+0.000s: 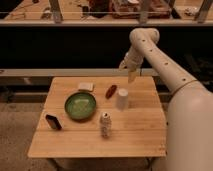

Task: Place the ceramic cup in the ceramic bowl

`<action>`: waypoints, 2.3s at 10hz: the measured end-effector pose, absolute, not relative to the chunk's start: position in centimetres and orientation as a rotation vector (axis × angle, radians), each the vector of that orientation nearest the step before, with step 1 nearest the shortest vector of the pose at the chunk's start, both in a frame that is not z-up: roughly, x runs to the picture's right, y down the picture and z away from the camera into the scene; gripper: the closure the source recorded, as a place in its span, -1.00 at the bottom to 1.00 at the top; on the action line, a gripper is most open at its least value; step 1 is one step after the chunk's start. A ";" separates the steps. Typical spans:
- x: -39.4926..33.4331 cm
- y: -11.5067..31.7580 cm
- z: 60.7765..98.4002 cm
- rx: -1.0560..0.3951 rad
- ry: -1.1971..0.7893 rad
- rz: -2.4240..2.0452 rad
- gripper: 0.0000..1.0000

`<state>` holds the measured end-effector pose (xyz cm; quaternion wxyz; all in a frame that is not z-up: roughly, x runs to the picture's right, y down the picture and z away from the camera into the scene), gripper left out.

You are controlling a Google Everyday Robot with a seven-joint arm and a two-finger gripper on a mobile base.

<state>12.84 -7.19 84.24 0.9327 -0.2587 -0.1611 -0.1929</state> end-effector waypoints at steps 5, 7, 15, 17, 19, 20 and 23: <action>12.0 -0.1 82.6 -0.678 -0.266 -0.491 -0.27; 11.8 2.5 80.8 -0.722 -0.242 -0.530 -0.27; 11.4 1.1 82.5 -0.517 -0.373 -0.550 -0.27; 10.5 0.5 83.2 -0.522 -0.379 -0.564 -0.27; 10.3 0.0 84.0 -0.530 -0.376 -0.569 -0.27; 10.3 -0.2 84.5 -0.535 -0.373 -0.570 -0.27; 11.5 0.2 85.6 -0.562 -0.367 -0.554 -0.27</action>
